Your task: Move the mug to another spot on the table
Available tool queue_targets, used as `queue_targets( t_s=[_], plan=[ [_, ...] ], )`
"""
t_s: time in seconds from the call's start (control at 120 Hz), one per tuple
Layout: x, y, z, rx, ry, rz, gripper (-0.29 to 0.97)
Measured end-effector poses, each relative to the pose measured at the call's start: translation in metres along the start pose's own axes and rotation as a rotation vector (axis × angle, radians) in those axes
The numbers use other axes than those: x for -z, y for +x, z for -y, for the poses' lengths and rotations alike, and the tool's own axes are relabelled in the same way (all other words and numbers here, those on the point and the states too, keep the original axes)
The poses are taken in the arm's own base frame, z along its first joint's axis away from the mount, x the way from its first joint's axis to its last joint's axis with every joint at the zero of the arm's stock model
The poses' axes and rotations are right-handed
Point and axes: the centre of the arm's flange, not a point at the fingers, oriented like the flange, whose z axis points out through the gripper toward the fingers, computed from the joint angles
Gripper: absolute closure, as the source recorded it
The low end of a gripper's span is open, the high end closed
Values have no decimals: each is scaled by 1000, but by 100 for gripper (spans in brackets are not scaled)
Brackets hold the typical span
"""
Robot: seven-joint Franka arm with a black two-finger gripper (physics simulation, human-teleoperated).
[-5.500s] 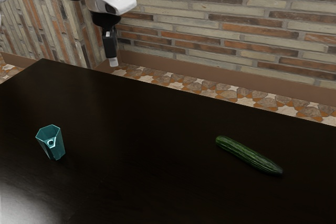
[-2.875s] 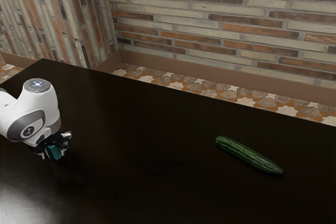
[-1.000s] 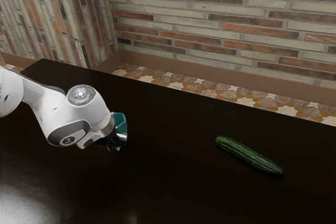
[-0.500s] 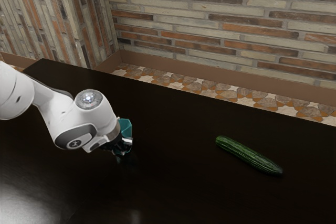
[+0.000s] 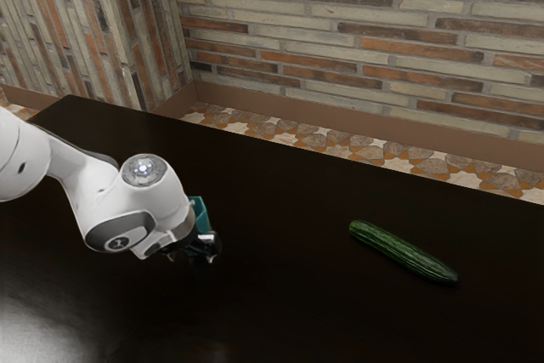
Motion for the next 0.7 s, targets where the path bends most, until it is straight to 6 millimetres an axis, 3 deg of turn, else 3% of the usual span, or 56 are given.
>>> queue_targets(
  t_s=[0.117, 0.192, 0.3, 0.375, 0.492, 0.7],
  plan=[
    [24, 4, -7, 24, -6, 20, 5],
    [54, -1, -10, 52, -24, 54, 3],
    [99, 0, 18, 116, -26, 53, 2],
    [120, -28, 28, 238, -20, 16, 1],
    [135, -79, 33, 452, -9, -93, 1],
    [191, -130, 28, 760, -28, -185, 0]
  ],
)
